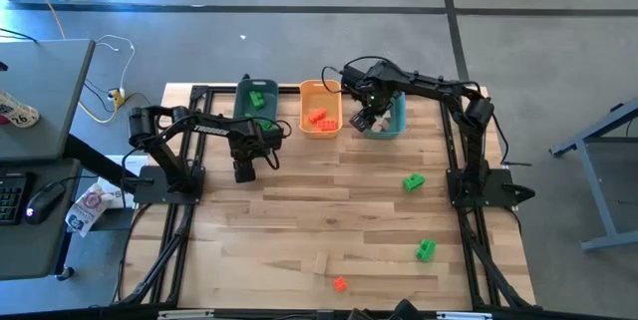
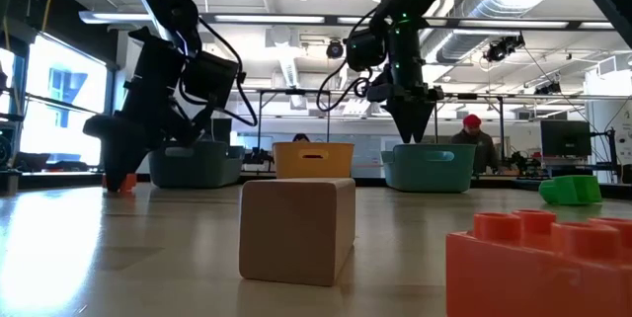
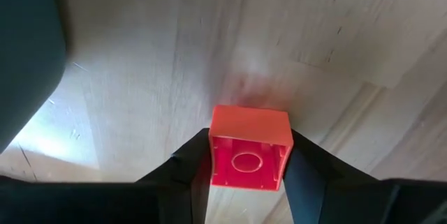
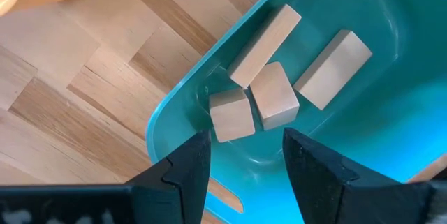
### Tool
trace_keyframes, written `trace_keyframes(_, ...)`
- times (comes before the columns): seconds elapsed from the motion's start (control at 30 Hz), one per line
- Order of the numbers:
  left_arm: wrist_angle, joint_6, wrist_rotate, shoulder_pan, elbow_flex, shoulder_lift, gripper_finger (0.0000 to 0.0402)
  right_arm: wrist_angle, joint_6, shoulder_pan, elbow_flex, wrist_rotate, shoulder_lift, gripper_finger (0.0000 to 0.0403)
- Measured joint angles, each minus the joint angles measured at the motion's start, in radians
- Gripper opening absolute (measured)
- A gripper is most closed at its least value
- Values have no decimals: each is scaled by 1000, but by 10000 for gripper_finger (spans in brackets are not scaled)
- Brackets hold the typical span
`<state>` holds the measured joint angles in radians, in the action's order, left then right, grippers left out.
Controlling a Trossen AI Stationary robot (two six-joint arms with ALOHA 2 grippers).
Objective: Sort & place blocks by color
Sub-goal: Put the orange game piece into the yellow bin
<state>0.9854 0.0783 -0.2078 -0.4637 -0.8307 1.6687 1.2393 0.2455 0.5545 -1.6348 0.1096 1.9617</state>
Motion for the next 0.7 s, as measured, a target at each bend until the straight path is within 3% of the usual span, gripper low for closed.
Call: trace_keyframes(0.7,38,-69,-1,32,-18,-206,117,20,23,-24,0,-2,0,165)
